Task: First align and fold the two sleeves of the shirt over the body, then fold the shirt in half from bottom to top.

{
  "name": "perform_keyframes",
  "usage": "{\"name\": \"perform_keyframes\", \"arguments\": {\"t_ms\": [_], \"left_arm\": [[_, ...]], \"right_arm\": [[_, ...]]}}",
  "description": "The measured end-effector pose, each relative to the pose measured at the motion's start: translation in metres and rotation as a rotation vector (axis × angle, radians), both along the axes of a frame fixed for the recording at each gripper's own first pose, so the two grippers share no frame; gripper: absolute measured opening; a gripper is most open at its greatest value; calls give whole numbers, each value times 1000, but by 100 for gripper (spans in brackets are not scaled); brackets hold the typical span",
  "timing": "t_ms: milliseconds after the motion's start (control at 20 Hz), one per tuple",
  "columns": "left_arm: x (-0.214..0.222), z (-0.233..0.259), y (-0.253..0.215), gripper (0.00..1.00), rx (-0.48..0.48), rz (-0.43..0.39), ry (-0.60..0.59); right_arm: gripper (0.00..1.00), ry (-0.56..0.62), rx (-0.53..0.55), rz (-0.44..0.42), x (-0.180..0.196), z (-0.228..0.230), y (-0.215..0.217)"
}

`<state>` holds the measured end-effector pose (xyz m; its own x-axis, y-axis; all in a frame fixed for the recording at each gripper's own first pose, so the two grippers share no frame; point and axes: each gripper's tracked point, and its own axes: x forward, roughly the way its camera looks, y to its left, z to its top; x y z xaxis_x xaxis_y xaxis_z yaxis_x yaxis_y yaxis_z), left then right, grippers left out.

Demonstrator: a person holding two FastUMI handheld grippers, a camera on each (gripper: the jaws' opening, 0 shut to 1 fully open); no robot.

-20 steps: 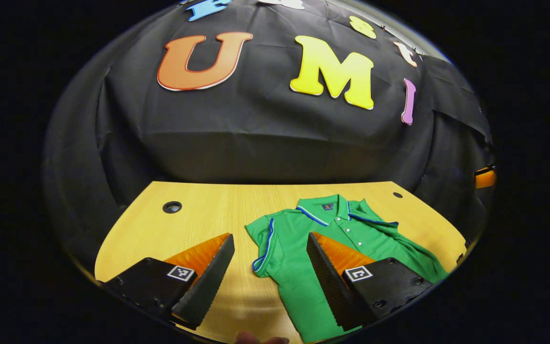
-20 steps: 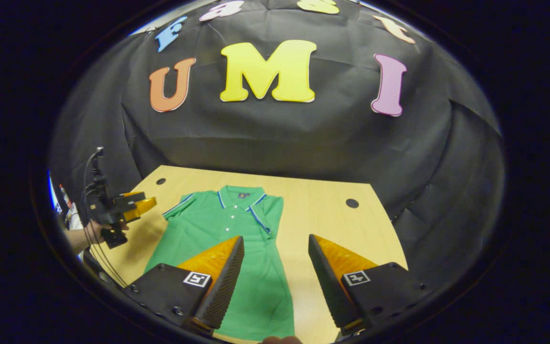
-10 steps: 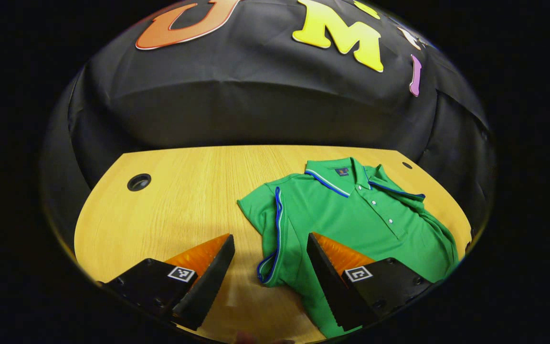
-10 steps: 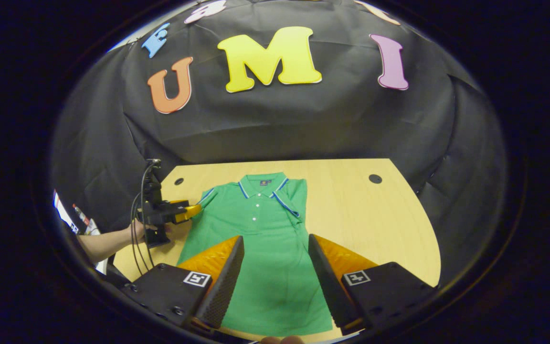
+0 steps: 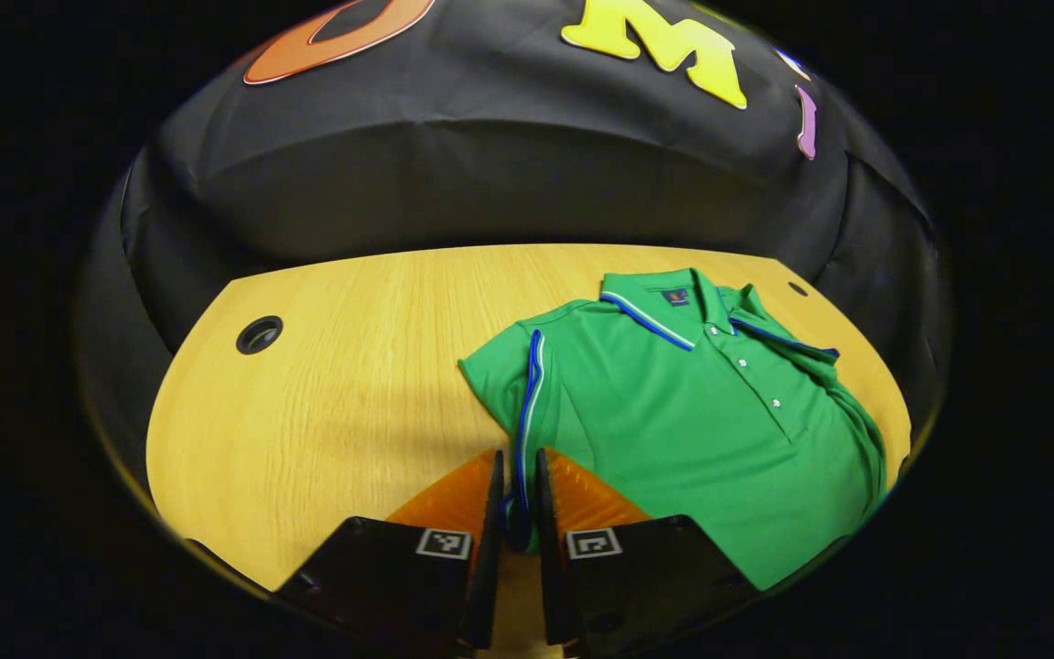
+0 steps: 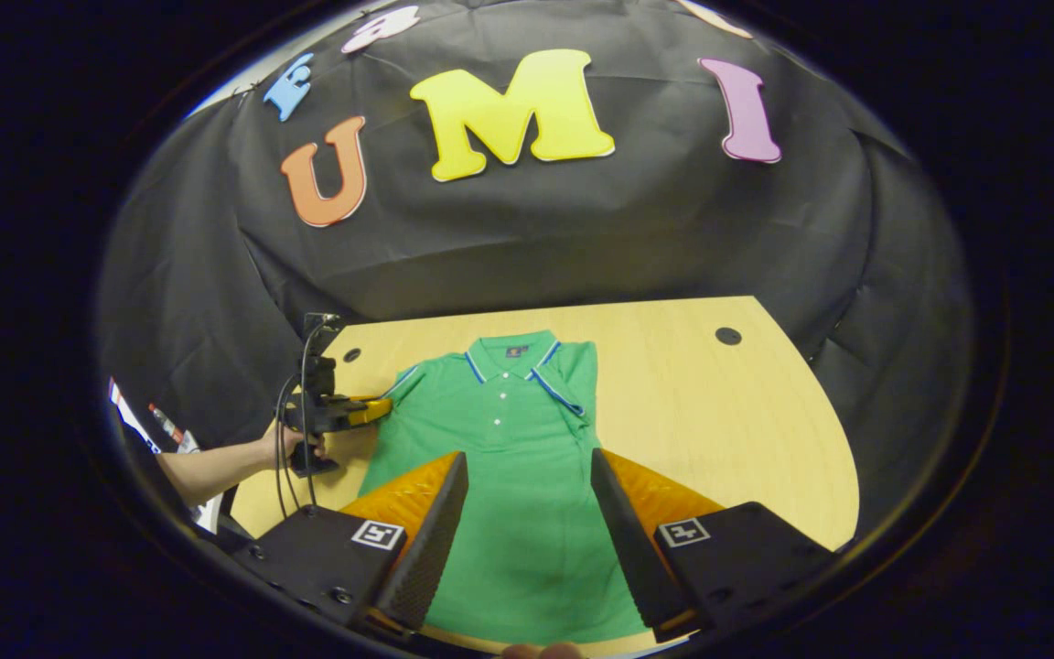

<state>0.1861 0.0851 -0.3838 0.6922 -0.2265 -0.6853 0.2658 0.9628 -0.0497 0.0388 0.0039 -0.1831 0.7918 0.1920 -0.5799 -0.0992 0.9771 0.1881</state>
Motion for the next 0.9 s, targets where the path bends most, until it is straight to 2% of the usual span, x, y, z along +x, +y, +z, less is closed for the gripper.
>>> {"name": "perform_keyframes", "arguments": {"t_ms": [150,250,300,350,450,650,750,900], "left_arm": [[-1,1,1,10,20,-9,23],[-2,11,-6,5,-1,-31,13],[-2,17,-13,4,-22,-48,4],[-2,25,-20,4,-35,-65,-10],[0,40,-30,3,-41,-92,-39],[9,63,-58,3,-47,-103,-76],[11,63,-73,3,-45,-96,-64],[14,46,-87,3,1,-78,-30]], "right_arm": [[85,8,21,-20,-1,-5,-6],[82,11,31,-29,-3,-7,-9],[85,13,36,-31,-4,-9,-10],[82,13,42,-34,-4,-10,-11],[85,17,57,-40,-5,-12,-12],[85,9,86,-50,-7,-10,-18],[82,1,91,-54,-9,-7,-23],[87,-9,96,-70,-15,-5,-35]]}}
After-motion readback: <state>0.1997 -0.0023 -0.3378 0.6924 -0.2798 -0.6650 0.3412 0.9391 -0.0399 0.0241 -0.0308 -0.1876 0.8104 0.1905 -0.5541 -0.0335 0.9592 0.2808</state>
